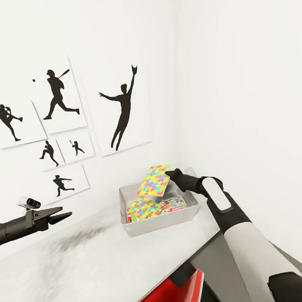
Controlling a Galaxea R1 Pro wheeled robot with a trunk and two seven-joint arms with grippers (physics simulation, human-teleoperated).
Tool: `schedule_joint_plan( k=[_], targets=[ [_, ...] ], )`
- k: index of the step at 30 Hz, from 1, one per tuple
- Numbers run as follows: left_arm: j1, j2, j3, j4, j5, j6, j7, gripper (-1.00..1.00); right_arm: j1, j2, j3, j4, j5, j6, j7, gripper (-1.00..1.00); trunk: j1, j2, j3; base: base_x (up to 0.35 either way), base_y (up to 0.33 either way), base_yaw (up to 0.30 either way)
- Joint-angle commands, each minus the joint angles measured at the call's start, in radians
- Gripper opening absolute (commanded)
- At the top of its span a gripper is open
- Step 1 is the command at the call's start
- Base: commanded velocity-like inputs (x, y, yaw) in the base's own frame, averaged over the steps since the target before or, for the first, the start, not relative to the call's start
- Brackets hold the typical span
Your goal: Put all the toys in the child's room - the three board games (two on the bed and one on the table), the two jigsaw puzzles on the table, and the tennis ball on the table - inside the toy box on the table in the child's room.
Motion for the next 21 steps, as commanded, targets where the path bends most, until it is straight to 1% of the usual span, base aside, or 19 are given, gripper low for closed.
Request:
schedule_joint_plan(
  k=[1, 11, 15, 17, 20, 21],
  targets=[
    [-0.001, 0.0, -0.001, 0.0, 0.0, 0.011, -0.004, 1.0, -0.001, 0.0, 0.001, 0.0, -0.011, 0.0, -0.01, -1.0, 0.001, -0.002, -0.002, 0.0, 0.0, 0.0],
    [-0.001, 0.002, -0.006, -0.002, 0.005, 0.016, -0.004, 1.0, -0.002, 0.001, 0.006, 0.008, -0.009, -0.003, -0.012, -1.0, 0.001, -0.002, -0.002, 0.0, 0.0, 0.0],
    [-0.001, 0.007, -0.008, -0.003, 0.011, 0.021, -0.004, 1.0, -0.002, 0.002, 0.006, 0.009, -0.009, -0.004, -0.023, -1.0, 0.001, -0.002, -0.002, 0.0, 0.0, 0.0],
    [-0.001, 0.008, -0.008, -0.003, 0.016, 0.021, -0.004, 1.0, -0.002, 0.002, 0.006, 0.009, -0.009, -0.004, -0.039, -1.0, 0.001, -0.002, -0.002, 0.0, 0.0, 0.0],
    [-0.001, 0.011, -0.01, -0.003, 0.04, 0.021, -0.004, 1.0, -0.002, 0.002, 0.005, 0.009, -0.013, -0.005, -0.074, -1.0, 0.001, -0.002, -0.002, 0.0, 0.0, 0.0],
    [-0.001, 0.011, -0.011, -0.003, 0.043, 0.021, -0.004, 1.0, -0.002, 0.002, 0.005, 0.009, -0.013, -0.006, -0.078, -1.0, 0.001, -0.002, -0.002, 0.0, 0.0, 0.0]
  ],
)
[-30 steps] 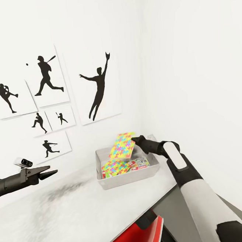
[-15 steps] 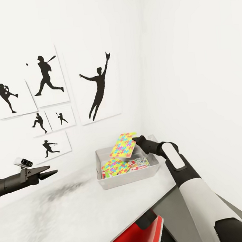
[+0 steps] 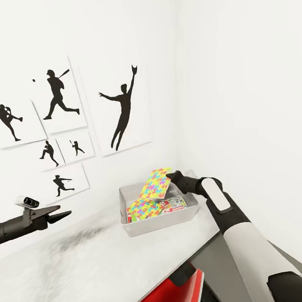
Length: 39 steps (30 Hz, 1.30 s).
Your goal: Put all the toys in the child's room - the three board games (two on the bed and one on the table), the two jigsaw puzzles on the table, and the tennis ball on the table - inside the toy box on the table in the child's room.
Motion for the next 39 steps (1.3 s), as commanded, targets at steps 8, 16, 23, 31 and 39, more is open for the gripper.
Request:
schedule_joint_plan(
  k=[8, 16, 23, 31, 39],
  targets=[
    [-0.001, 0.002, -0.002, 0.001, 0.012, 0.011, -0.004, 1.0, -0.02, -0.002, -0.008, 0.004, -0.015, -0.001, -0.028, -1.0, 0.001, -0.002, -0.002, 0.0, 0.0, 0.0],
    [-0.001, 0.002, -0.002, 0.001, 0.012, 0.011, -0.004, 1.0, -0.09, -0.002, -0.01, 0.069, -0.016, -0.009, -0.074, -1.0, 0.001, -0.002, -0.005, 0.0, 0.0, 0.0],
    [-0.001, 0.002, -0.002, 0.001, 0.012, 0.011, -0.004, 1.0, -0.141, 0.001, -0.008, 0.194, -0.008, -0.114, -0.089, -1.0, 0.001, -0.002, -0.012, 0.0, 0.0, 0.0],
    [-0.001, 0.001, -0.002, 0.001, 0.011, 0.011, -0.004, 1.0, -0.147, 0.021, 0.004, 0.241, -0.005, -0.236, -0.093, -1.0, 0.001, -0.002, -0.024, 0.0, 0.0, 0.0],
    [-0.001, 0.002, -0.002, 0.001, 0.011, 0.011, -0.004, 1.0, -0.146, 0.054, 0.034, 0.257, -0.001, -0.305, -0.094, -1.0, 0.001, -0.002, -0.037, 0.0, 0.0, 0.0]
  ],
)
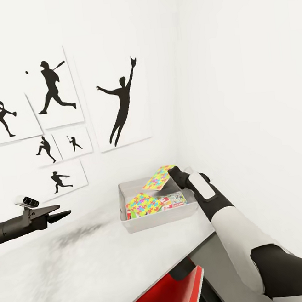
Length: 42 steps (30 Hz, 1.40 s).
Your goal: Put all the toys in the child's room - the three board games (two on the bed and one on the table), the two jigsaw puzzles on the table, and the tennis ball on the table - inside the toy box on the table in the child's room.
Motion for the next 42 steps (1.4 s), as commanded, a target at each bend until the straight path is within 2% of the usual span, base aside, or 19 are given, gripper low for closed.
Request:
schedule_joint_plan(
  k=[1, 5, 10, 42],
  targets=[
    [-0.001, 0.0, -0.001, 0.0, 0.0, 0.011, -0.004, 1.0, -0.001, 0.0, 0.008, -0.002, -0.006, -0.006, -0.008, -1.0, 0.001, -0.002, -0.004, 0.0, 0.0, 0.0],
    [-0.001, 0.001, -0.001, 0.0, 0.0, 0.011, -0.004, 1.0, 0.001, 0.002, 0.041, 0.0, -0.008, -0.044, -0.009, -1.0, 0.001, -0.002, -0.01, 0.0, 0.0, 0.0],
    [-0.001, 0.001, -0.001, 0.0, 0.0, 0.011, -0.004, 1.0, 0.002, 0.003, 0.05, 0.003, -0.009, -0.055, -0.009, -1.0, 0.001, -0.002, -0.019, 0.0, 0.0, 0.0],
    [-0.001, 0.001, -0.001, 0.0, 0.0, 0.011, -0.004, 1.0, 0.007, 0.003, 0.05, 0.005, -0.012, -0.062, -0.009, -1.0, 0.001, -0.002, -0.07, 0.0, 0.0, 0.0]
  ],
)
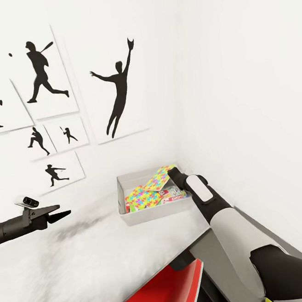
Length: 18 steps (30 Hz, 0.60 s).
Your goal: Put all the toys in the child's room - the three board games (two on the bed and one on the table), the two jigsaw puzzles on the table, and the tennis ball on the table - inside the toy box on the table in the child's room.
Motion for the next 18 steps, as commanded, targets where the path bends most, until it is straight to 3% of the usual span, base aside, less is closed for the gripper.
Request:
schedule_joint_plan(
  k=[1, 6, 18],
  targets=[
    [-0.001, 0.0, -0.001, 0.0, 0.0, 0.011, -0.004, 1.0, -0.001, 0.0, 0.002, -0.002, -0.006, -0.001, -0.007, -1.0, 0.001, -0.002, -0.004, 0.0, 0.0, 0.0],
    [-0.001, 0.0, -0.001, 0.0, 0.0, 0.011, -0.004, 1.0, 0.003, 0.008, 0.002, -0.001, -0.01, -0.048, -0.008, -1.0, 0.001, -0.002, -0.012, 0.0, 0.0, 0.0],
    [-0.001, 0.0, -0.001, 0.0, 0.0, 0.011, -0.004, 1.0, 0.004, 0.015, 0.004, 0.009, -0.011, -0.06, -0.006, -1.0, 0.001, -0.002, -0.031, 0.0, 0.0, 0.0]
  ],
)
